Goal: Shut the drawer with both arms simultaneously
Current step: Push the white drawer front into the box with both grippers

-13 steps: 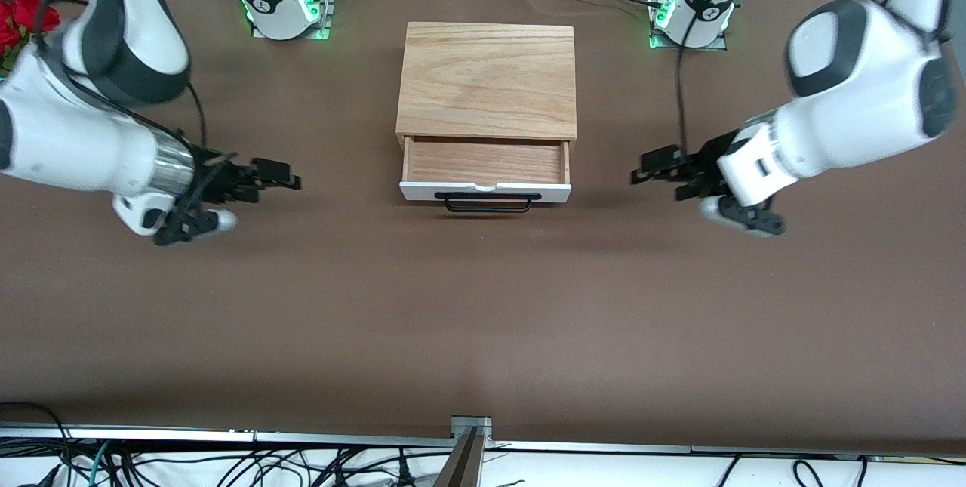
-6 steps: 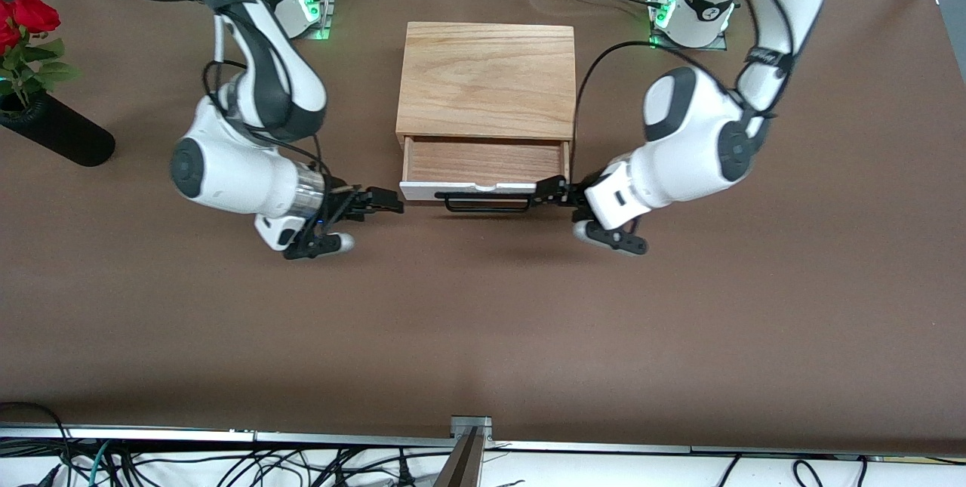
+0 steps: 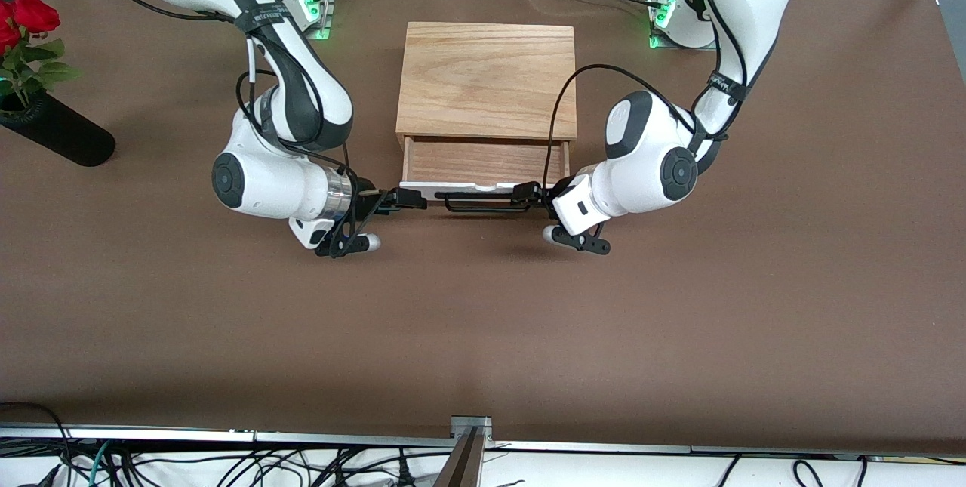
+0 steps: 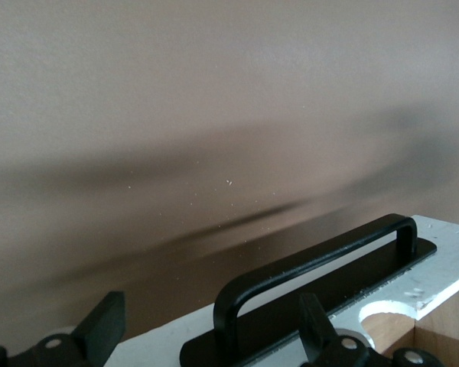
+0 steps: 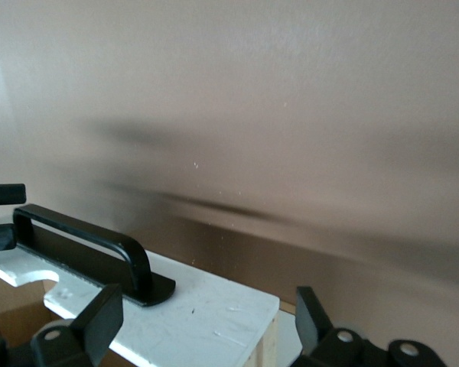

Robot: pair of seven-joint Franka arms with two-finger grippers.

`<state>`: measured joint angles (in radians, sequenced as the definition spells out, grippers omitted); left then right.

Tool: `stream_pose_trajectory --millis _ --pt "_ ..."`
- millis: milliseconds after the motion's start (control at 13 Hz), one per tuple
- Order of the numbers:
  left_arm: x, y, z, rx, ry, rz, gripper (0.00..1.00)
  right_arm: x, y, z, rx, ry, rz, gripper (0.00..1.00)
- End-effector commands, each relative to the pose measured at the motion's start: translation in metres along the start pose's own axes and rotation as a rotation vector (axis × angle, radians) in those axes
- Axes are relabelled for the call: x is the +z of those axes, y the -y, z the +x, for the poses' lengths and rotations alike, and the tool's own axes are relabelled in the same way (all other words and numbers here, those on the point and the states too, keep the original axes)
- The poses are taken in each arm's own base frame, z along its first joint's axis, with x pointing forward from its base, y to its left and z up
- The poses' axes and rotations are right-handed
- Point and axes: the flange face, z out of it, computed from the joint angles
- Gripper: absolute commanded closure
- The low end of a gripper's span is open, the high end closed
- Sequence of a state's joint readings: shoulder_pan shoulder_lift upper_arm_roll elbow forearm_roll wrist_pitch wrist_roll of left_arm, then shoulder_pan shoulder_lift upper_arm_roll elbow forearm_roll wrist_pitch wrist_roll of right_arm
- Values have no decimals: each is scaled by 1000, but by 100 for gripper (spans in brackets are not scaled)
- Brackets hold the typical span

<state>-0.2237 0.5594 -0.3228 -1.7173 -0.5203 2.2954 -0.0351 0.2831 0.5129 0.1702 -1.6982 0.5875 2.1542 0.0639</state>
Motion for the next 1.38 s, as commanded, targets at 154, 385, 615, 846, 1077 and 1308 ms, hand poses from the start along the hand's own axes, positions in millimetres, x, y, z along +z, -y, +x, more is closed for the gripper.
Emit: stream_pose_trajectory --millis 154,385,615,846,1077,1308 --pt "5 -5 -18 -12 51 -32 0 16 6 -19 35 27 16 0" --pt "9 -7 -23 -7 87 -33 0 41 16 -35 19 6 14 0" --pt "12 -9 -28 -3 126 -32 0 49 22 -52 34 2 7 0" --pt "9 -13 -36 5 186 -31 0 45 19 -69 35 15 -9 0" --pt "4 -20 -45 15 254 -32 0 42 16 -94 29 28 -32 0" --pt "5 -20 -51 13 298 -35 0 42 10 -108 32 37 -48 0"
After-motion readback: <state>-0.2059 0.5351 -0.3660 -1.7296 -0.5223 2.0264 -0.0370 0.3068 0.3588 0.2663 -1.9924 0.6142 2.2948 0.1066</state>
